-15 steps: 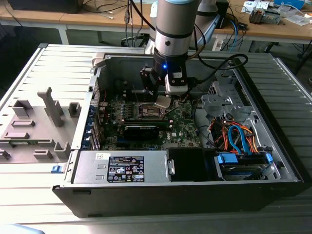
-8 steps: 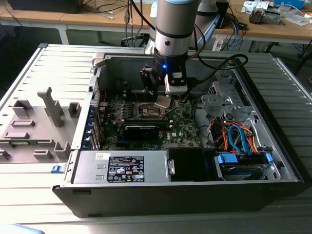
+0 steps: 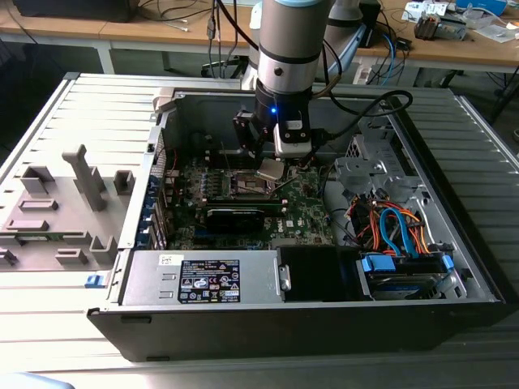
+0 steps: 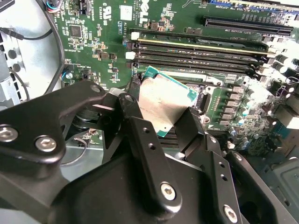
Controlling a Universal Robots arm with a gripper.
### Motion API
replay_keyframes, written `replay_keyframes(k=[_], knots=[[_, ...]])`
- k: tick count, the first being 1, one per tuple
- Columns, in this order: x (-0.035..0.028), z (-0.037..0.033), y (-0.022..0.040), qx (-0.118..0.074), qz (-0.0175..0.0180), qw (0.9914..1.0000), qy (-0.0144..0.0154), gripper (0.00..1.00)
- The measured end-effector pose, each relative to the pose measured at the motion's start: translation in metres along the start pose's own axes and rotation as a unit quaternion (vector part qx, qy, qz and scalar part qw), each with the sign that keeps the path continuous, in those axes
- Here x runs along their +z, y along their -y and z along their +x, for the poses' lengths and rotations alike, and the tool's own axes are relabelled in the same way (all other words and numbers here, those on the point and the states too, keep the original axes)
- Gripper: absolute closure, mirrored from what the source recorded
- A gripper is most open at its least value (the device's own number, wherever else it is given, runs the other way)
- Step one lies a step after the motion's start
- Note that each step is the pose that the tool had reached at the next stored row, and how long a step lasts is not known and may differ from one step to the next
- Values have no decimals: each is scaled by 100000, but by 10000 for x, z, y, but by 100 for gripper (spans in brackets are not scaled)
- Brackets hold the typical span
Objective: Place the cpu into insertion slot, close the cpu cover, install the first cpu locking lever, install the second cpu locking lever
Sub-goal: 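Place the cpu into insertion slot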
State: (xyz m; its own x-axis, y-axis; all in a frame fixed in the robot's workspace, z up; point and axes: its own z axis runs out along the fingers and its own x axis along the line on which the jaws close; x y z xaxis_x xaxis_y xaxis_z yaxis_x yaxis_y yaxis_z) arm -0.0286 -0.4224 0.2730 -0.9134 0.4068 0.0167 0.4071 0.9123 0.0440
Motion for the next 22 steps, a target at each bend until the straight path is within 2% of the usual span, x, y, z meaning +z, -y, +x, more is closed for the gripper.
replay_keyframes(k=[22], knots=[[4, 0, 0, 1841, -30, 99983, 80, 45]])
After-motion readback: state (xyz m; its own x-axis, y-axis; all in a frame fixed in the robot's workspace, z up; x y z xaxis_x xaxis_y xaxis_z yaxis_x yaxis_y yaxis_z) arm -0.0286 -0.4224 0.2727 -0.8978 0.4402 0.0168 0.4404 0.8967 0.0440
